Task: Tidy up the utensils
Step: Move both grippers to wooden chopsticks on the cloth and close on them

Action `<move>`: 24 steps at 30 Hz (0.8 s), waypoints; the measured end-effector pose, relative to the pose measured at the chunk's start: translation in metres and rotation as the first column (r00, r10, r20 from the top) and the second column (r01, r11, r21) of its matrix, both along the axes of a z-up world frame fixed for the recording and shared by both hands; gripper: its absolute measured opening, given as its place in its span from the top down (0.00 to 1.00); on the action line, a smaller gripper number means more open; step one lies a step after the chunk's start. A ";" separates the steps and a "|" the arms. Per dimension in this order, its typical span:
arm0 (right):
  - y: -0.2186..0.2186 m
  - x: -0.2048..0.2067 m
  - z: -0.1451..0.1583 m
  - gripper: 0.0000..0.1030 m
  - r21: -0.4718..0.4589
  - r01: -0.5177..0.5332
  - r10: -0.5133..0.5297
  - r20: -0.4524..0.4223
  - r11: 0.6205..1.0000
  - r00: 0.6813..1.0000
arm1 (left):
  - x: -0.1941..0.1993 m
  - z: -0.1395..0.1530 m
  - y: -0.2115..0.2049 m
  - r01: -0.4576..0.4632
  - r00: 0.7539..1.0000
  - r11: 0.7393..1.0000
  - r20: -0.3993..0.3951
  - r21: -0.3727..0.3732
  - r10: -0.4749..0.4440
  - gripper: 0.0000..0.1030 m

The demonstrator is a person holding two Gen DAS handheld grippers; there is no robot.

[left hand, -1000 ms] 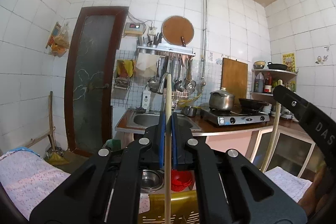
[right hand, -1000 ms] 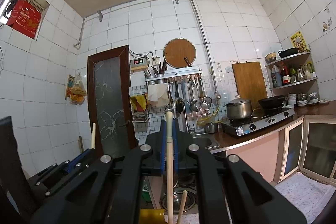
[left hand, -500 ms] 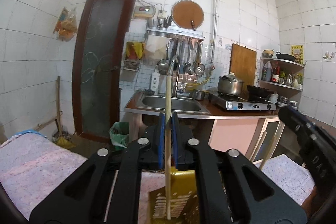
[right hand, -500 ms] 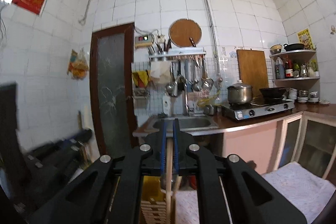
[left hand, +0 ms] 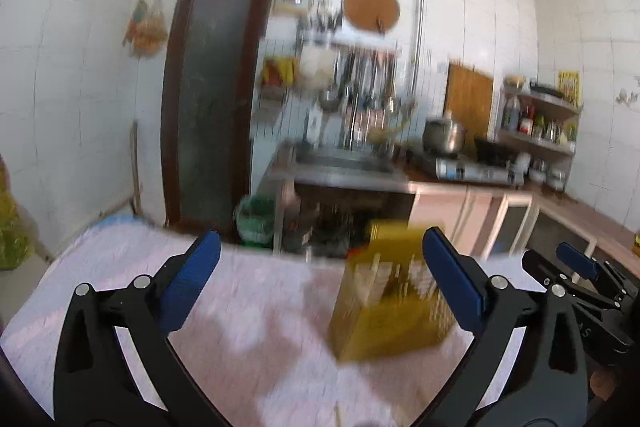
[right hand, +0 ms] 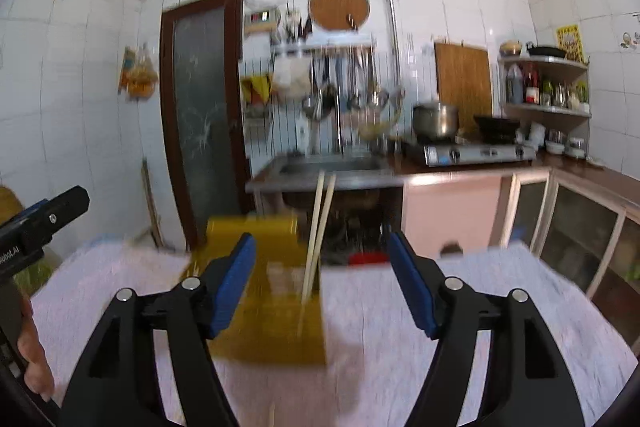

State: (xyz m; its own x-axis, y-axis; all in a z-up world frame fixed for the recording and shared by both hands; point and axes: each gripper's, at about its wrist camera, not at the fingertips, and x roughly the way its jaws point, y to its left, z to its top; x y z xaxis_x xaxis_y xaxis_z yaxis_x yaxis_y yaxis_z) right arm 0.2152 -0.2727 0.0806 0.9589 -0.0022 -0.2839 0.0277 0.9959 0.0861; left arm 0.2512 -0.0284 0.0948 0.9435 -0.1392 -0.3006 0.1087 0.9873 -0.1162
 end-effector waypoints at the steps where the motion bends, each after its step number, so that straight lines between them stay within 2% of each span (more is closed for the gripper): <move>1: 0.003 -0.003 -0.008 0.32 0.000 -0.008 0.008 -0.036 1.000 0.999 | -0.002 -0.010 0.002 0.003 0.999 1.000 -0.045 0.013 -0.002 0.05; 5: 0.015 -0.006 -0.046 0.32 0.008 -0.027 0.028 -0.178 1.000 0.984 | -0.006 -0.049 0.011 0.003 0.982 0.999 -0.191 0.032 0.004 0.05; 9: 0.021 -0.001 -0.081 0.32 0.013 -0.037 0.039 -0.260 0.999 0.965 | 0.001 -0.095 0.021 -0.016 0.935 1.000 -0.353 0.001 0.015 0.05; 11: 0.023 0.005 -0.098 0.32 0.002 -0.034 0.033 -0.304 0.999 0.952 | 0.005 -0.114 0.022 -0.015 0.916 1.000 -0.401 -0.005 0.011 0.05; 15: 0.021 0.017 -0.117 0.32 -0.002 -0.031 0.028 -0.384 1.000 0.923 | 0.019 -0.141 0.010 0.018 0.886 0.998 -0.463 0.067 0.015 0.05; 18: 0.022 0.024 -0.128 0.32 -0.004 -0.031 0.026 -0.428 1.000 0.903 | 0.031 -0.151 0.002 0.050 0.858 0.995 -0.513 0.083 0.000 0.05; 24: 0.028 0.032 -0.142 0.32 -0.014 -0.040 0.028 -0.501 0.999 0.865 | 0.045 -0.167 -0.012 0.103 0.806 0.981 -0.592 0.162 0.013 0.05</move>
State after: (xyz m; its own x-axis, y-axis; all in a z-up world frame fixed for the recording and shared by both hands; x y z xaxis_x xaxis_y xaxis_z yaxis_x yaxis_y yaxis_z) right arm 0.2472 -0.2452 -0.0609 0.6875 0.0152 -0.7261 0.0269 0.9986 0.0463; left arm 0.2967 -0.0407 -0.0724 0.5704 -0.0665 -0.8187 0.1217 0.9926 0.0041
